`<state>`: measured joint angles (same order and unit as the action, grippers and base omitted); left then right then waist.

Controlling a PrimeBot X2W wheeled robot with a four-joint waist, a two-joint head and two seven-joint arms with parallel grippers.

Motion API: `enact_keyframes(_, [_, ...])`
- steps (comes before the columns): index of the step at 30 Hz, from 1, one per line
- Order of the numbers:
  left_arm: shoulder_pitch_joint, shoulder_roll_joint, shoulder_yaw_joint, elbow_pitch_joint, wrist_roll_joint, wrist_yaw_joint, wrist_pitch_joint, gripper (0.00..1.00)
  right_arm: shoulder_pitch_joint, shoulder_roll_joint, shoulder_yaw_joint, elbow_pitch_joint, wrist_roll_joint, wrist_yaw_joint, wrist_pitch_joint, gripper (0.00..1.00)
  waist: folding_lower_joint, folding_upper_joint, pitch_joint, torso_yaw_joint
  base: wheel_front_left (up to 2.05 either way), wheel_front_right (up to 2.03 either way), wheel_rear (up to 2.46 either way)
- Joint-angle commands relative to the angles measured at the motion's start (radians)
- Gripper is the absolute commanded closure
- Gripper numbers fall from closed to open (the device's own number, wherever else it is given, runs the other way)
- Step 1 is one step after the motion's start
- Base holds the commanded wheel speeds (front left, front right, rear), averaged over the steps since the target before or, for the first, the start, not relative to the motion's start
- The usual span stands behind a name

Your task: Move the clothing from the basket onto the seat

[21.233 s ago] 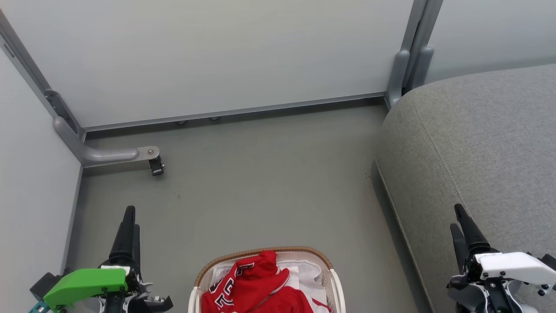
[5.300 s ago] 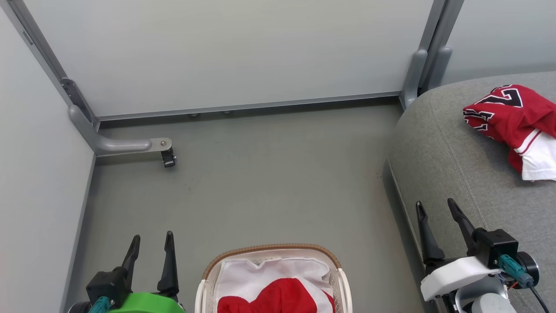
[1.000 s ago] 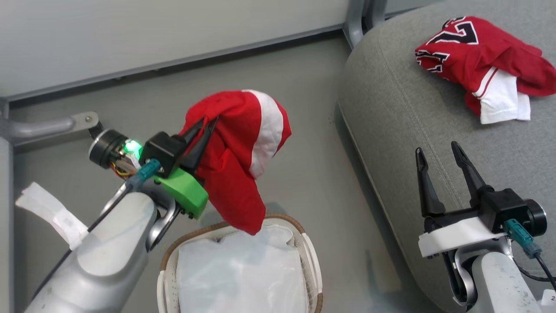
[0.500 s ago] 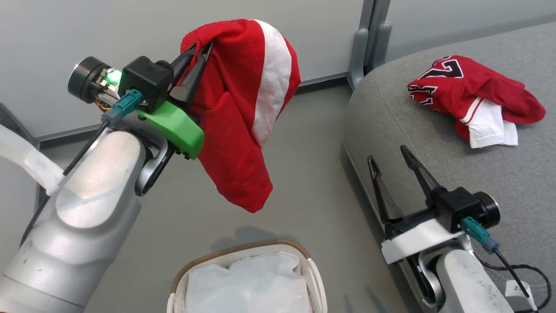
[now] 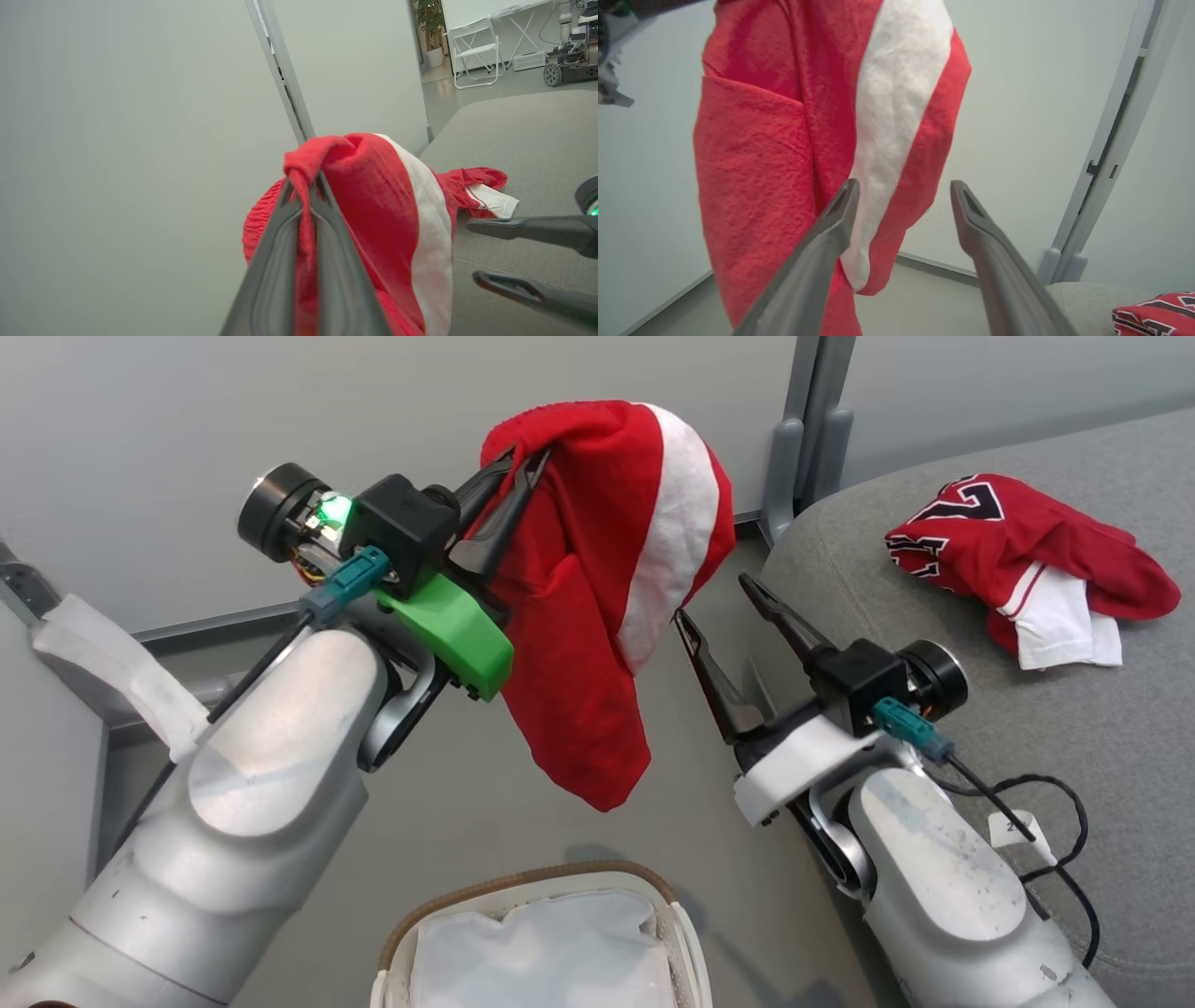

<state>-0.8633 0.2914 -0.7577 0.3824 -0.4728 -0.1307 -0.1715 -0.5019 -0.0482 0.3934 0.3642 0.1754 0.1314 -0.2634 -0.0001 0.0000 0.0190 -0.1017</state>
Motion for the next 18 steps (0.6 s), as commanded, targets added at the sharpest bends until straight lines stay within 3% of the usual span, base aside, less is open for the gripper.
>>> enact_keyframes(1, [0.011,-0.004,-0.007,-0.011,-0.004,0.002,-0.001,1.00,-0.027,-0.004,-0.005,0.017,-0.010,-0.001,-0.002,0.00,0.0001,0.0000,-0.007,0.011,0.00,0.00,0.00])
enact_keyframes(7, [0.023,-0.009,-0.041,-0.050,-0.016,0.001,0.002,1.00,-0.107,-0.012,0.020,0.087,-0.024,-0.001,-0.002,0.00,0.0001,0.0000,-0.015,0.028,0.00,0.00,0.00])
enact_keyframes(12, [0.036,-0.011,-0.068,-0.081,-0.026,0.001,0.004,1.00,-0.160,-0.061,0.206,0.174,0.071,-0.001,-0.002,0.00,0.0001,0.0000,-0.023,0.042,0.00,0.00,0.00])
enact_keyframes(13, [0.039,-0.010,-0.072,-0.085,-0.028,0.001,0.005,1.00,-0.169,-0.066,0.232,0.186,0.088,-0.001,-0.002,0.23,0.0001,0.0000,-0.024,0.044,0.00,0.00,0.00])
enact_keyframes(14, [0.042,-0.009,-0.074,-0.090,-0.028,0.001,0.006,1.00,-0.174,-0.069,0.249,0.194,0.102,-0.001,-0.002,0.58,0.0001,0.0000,-0.025,0.046,0.00,0.00,0.00])
enact_keyframes(16, [0.049,-0.006,-0.078,-0.101,-0.036,0.001,0.006,1.00,-0.184,-0.073,0.266,0.202,0.124,-0.001,-0.002,0.98,0.0001,0.0000,-0.025,0.048,0.00,0.00,0.00])
enact_keyframes(18, [0.059,0.001,-0.079,-0.105,-0.043,0.001,0.009,1.00,-0.188,-0.077,0.273,0.203,0.137,-0.001,-0.002,1.00,0.0001,0.0000,-0.024,0.050,0.00,0.00,0.00])
